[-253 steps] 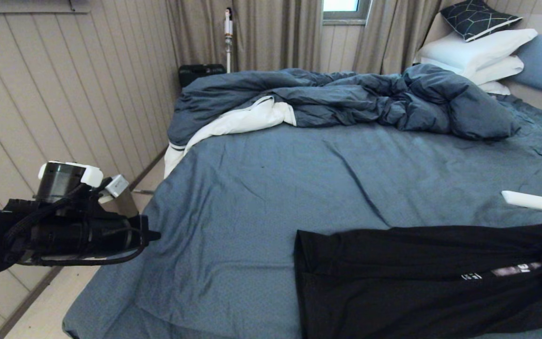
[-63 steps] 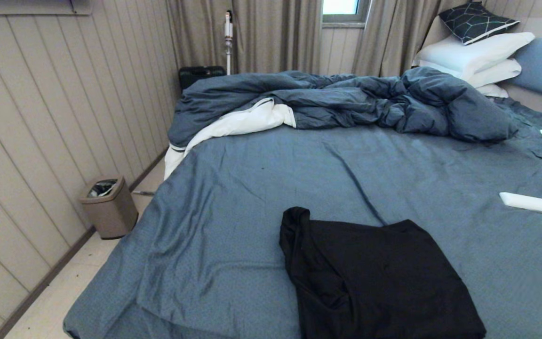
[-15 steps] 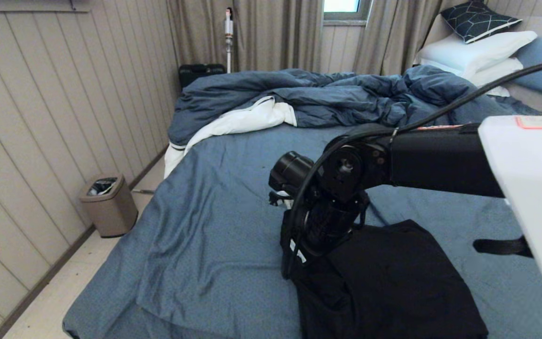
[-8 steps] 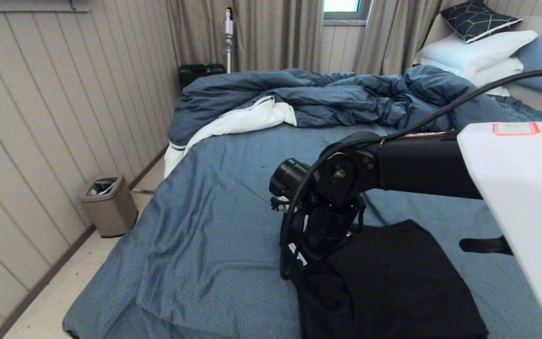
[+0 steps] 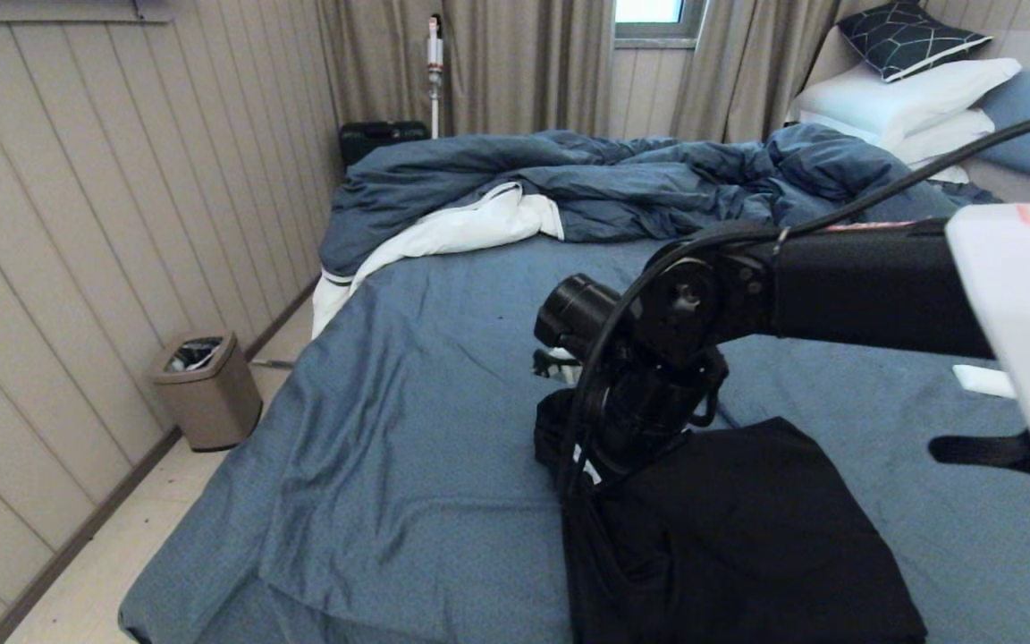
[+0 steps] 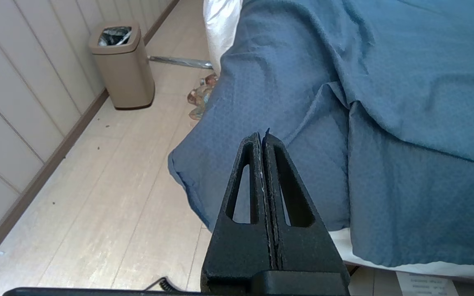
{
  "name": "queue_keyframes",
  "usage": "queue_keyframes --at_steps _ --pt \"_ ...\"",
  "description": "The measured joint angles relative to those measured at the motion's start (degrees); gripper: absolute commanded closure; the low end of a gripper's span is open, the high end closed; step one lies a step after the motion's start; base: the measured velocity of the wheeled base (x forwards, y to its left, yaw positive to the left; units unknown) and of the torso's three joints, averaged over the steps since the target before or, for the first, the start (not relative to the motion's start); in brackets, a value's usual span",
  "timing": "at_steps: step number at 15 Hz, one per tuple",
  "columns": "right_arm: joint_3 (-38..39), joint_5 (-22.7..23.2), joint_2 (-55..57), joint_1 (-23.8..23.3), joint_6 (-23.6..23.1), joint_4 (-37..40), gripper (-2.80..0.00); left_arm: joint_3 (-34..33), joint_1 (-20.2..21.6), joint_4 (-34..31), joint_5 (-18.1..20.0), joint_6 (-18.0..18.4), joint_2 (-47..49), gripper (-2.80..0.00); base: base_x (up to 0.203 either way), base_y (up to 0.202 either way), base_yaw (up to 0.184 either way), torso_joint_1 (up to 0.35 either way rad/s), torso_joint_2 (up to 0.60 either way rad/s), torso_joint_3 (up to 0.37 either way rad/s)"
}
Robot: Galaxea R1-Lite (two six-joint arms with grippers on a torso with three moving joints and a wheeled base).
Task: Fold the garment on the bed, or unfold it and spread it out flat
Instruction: Unford the black T-shirt
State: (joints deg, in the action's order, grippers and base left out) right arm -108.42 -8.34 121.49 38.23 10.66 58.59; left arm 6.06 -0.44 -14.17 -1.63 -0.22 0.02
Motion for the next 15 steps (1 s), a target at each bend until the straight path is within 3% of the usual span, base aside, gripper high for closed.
queue_keyframes --at_steps 3,5,10,15 --pt "1.44 0.10 -6.03 -5.88 -0.29 0.06 0.00 0.00 0.00 0.02 0.01 0.00 0.00 0.00 0.000 0.000 0.000 0.000 0.00 0.000" --pt "3.99 0.21 -10.81 -12.93 -1.70 -0.01 0.00 0.00 0.00 0.00 -0.02 -0.01 0.00 0.00 0.000 0.000 0.000 0.000 0.00 0.000" --pt "11.75 4.15 -19.20 -34.05 -9.88 -2.79 0.00 0.00 0.00 0.00 0.01 -0.02 0.00 0.00 0.000 0.000 0.000 0.000 0.00 0.000" --pt "19.28 7.41 -20.57 -55.25 -20.73 -13.26 0.00 0.00 0.00 0.00 0.01 -0.02 0.00 0.00 0.000 0.000 0.000 0.000 0.00 0.000"
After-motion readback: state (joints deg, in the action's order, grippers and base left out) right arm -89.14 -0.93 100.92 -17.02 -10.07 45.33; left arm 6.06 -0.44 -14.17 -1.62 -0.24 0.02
